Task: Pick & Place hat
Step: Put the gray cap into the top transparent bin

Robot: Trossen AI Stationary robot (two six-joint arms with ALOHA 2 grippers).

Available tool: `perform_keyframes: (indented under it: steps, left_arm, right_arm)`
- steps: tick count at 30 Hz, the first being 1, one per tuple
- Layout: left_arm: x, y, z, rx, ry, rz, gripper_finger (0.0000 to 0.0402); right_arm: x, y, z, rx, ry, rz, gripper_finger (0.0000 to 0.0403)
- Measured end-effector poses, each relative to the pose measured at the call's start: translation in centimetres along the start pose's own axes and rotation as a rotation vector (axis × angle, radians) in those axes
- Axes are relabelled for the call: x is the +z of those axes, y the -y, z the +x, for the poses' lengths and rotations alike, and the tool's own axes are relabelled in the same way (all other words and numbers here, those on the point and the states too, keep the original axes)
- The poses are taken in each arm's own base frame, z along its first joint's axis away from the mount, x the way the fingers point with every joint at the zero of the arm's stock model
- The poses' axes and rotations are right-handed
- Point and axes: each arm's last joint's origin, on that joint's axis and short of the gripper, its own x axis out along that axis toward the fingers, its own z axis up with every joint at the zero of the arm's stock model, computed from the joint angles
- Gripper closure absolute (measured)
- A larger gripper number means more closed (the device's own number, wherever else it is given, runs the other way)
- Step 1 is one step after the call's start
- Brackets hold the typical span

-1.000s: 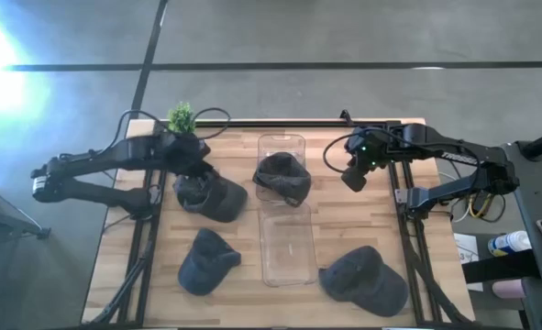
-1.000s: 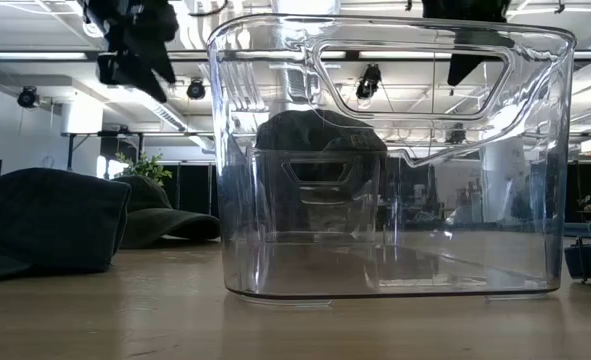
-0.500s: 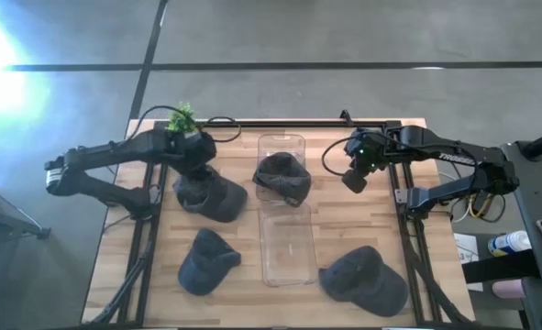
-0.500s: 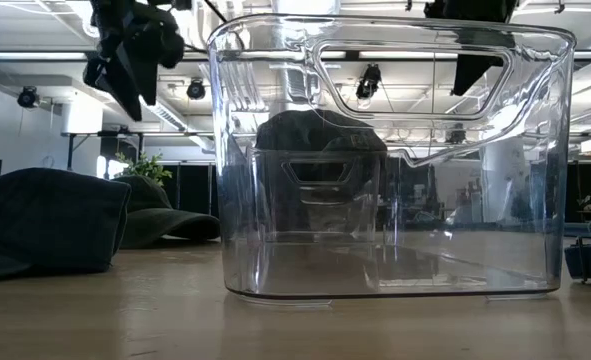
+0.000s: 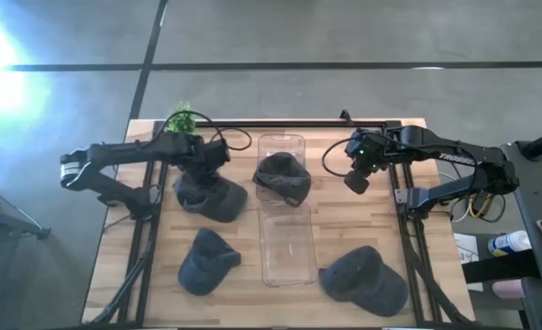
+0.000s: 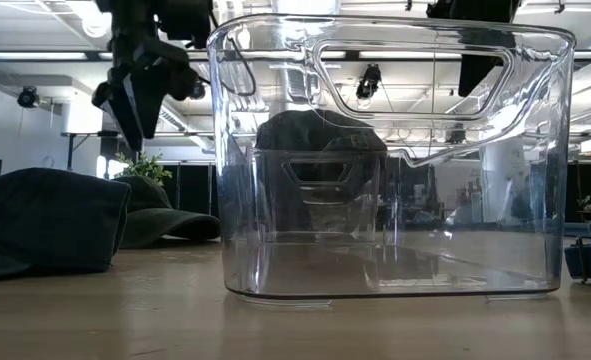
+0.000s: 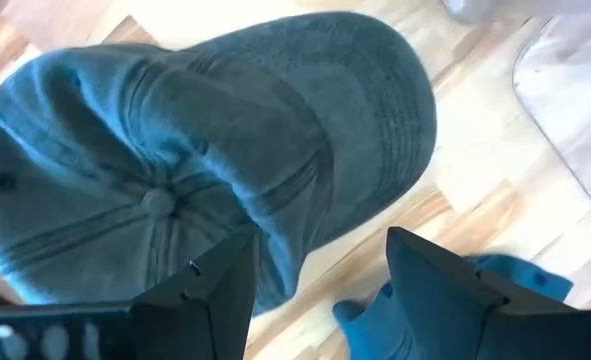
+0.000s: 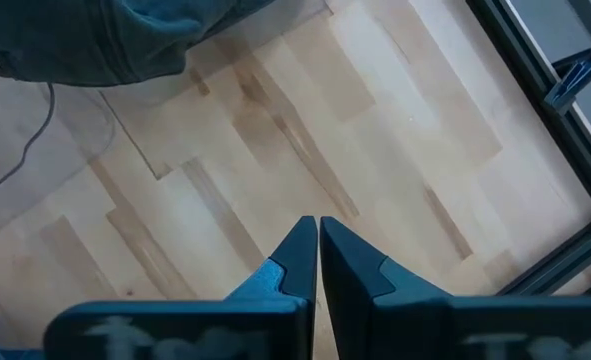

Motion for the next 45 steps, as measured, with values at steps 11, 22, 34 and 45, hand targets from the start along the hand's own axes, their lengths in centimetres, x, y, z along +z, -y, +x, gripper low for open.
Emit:
perform_keyframes:
  steps: [11, 22, 34, 45]
  left_arm:
    - [-0.6, -1.7, 2.6, 0.061, -0.059, -0.057, 0.0188]
    - [-0.6, -2.2, 4.9, -0.054, -0.021, -0.112, 0.0188]
    - [-1.3, -3.2, 7.5, -0.059, -0.011, -0.119, 0.0188]
    - [-0.9, -3.0, 7.6, -0.087, 0.039, -0.132, 0.0361]
  right_arm:
    - [0.0, 0.0, 0.0, 0.000, 0.000, -0.013, 0.0390]
    - [0.0, 0.0, 0.0, 0.000, 0.000, -0.011, 0.0390]
    - [0.1, 0.0, 0.0, 0.002, 0.006, -0.010, 0.0390]
    - [0.1, 0.0, 0.0, 0.003, 0.008, -0.009, 0.0390]
